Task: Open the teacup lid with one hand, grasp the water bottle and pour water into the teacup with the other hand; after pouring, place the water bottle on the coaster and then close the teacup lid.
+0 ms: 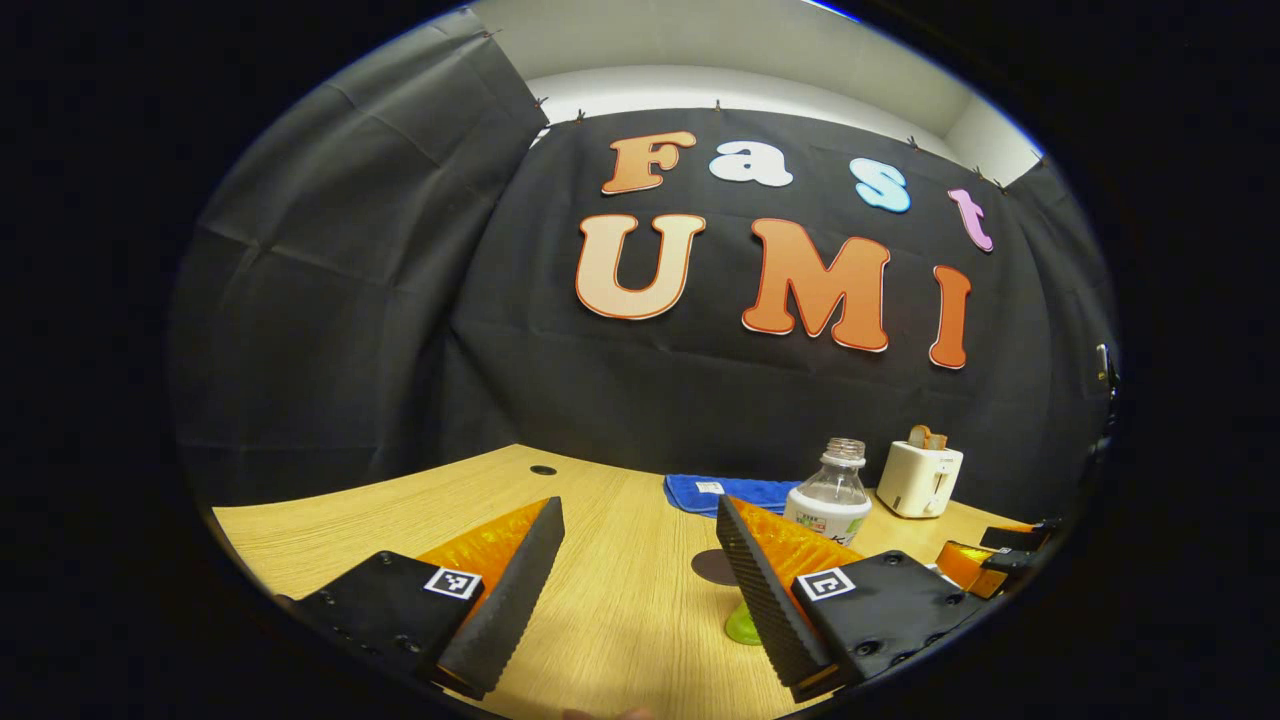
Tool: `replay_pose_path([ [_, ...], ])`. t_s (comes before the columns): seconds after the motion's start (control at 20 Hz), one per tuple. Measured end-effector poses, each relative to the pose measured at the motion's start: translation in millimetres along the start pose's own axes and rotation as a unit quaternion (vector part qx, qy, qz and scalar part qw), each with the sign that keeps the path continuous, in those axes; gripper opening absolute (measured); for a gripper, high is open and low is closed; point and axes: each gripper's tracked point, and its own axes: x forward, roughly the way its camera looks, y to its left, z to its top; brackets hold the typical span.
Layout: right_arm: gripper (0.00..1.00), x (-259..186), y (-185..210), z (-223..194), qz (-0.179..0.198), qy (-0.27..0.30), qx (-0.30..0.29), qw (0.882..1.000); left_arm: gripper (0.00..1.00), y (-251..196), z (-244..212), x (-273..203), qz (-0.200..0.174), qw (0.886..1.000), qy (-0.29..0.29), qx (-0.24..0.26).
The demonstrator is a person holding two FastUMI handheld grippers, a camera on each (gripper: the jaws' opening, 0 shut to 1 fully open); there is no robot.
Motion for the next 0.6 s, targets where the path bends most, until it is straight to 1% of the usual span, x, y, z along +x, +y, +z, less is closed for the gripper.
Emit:
replay_pose_path([
  [0.2, 0.97, 1.3, -0.4, -1.6, -0.001, 0.002, -0.002, 1.000, 0.99, -1.8, 6.2, -1.2, 0.000, 1.000, -0.013, 0.013],
  [0.4, 0.97, 2.6, 2.0, -2.7, 0.002, 0.003, -0.008, 1.000, 0.99, -5.4, 1.6, 0.3, -0.004, 1.000, -0.007, 0.011],
  [0.5, 0.95, 3.8, 4.1, -2.9, 0.004, 0.005, -0.010, 1.000, 0.99, -5.8, -0.8, 1.1, -0.004, 1.000, -0.004, 0.011],
  [0.6, 0.92, 6.4, 5.9, -5.2, 0.008, 0.009, -0.011, 1.000, 0.98, -5.1, -2.3, 1.4, -0.003, 1.000, -0.004, 0.012],
])
